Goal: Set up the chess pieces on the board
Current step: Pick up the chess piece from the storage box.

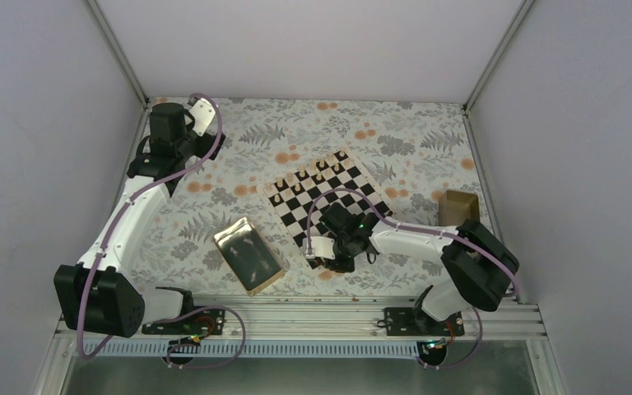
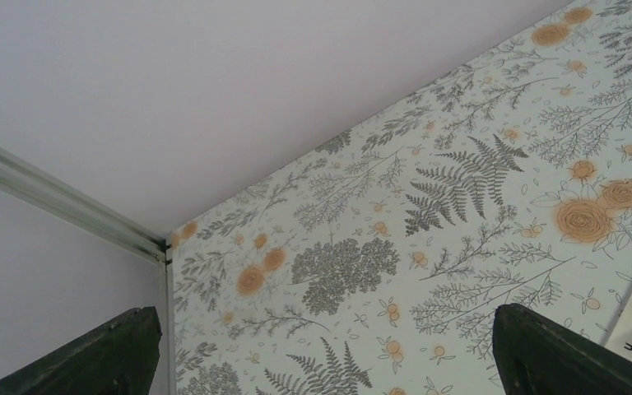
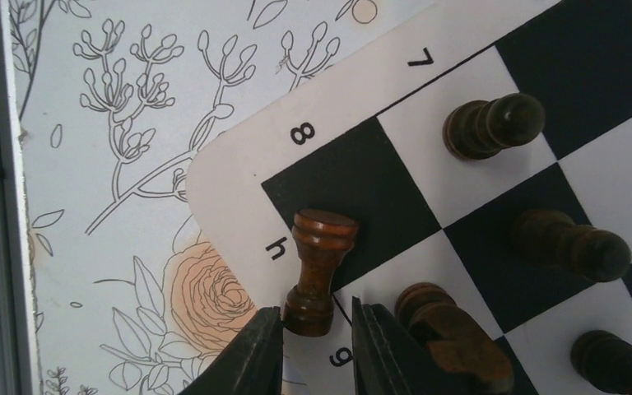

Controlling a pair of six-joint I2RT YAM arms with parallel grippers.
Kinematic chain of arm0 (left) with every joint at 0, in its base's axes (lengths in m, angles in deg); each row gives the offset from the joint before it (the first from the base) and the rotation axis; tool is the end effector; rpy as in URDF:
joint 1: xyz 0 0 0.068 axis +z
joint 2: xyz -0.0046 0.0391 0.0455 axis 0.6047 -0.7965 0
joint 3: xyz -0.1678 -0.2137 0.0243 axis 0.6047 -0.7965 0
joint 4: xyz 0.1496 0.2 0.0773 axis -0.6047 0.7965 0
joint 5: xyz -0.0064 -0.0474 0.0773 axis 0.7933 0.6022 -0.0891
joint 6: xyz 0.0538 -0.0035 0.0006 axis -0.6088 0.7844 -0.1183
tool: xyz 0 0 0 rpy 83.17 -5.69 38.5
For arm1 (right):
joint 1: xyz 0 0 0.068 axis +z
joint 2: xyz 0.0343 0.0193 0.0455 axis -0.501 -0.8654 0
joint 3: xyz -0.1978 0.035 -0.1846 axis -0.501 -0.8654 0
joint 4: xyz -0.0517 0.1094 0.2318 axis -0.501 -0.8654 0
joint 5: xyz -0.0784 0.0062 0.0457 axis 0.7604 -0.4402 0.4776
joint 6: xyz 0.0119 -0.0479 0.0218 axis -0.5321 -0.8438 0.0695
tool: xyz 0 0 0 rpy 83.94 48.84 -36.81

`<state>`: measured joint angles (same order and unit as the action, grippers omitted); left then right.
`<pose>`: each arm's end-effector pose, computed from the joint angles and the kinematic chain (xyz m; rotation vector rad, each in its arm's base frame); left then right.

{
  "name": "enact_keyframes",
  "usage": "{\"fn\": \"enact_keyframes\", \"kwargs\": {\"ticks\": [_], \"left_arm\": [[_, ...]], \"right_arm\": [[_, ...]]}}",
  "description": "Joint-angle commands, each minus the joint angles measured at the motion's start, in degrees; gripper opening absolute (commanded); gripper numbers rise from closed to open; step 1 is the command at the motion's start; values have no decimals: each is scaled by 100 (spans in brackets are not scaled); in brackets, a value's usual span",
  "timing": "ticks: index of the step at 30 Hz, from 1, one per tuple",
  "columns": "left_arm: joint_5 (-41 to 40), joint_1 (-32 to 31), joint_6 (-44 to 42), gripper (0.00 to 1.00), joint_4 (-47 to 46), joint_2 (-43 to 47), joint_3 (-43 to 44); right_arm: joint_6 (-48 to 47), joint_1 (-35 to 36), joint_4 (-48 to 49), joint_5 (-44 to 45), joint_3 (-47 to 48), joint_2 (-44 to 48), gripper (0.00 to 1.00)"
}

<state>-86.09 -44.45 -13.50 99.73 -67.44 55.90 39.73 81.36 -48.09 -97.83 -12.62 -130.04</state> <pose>0.2883 -0.0347 0.3446 0.5245 1.9704 0.2396 0.1524 0.2022 0.1492 -2.0260 1.9873 0.3571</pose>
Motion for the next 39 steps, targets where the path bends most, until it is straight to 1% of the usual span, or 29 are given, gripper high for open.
{"fn": "enact_keyframes", "kwargs": {"ticks": [1,10,25,27,32,35,39], "left_arm": [[57,4,66,100,-63,171,-65],[137,5,83,100,-72,132,-51],[77,4,57,100,-111,217,-151],[74,4,57,100,-123,220,-155],[77,4,52,100,-122,220,-157],[86,7,54,100,-135,216,-153],[134,11,74,100,-124,218,-131]], "right_arm": [[-29,-21,-130,11,117,-117,25],[30,30,-268,-165,118,-1,27],[73,149,-220,-125,352,-331,27],[78,160,-218,-127,355,-377,24],[78,201,-333,-2,365,-404,9],[25,200,-531,-98,395,-291,7],[-139,275,-1136,-164,618,-197,7]]}}
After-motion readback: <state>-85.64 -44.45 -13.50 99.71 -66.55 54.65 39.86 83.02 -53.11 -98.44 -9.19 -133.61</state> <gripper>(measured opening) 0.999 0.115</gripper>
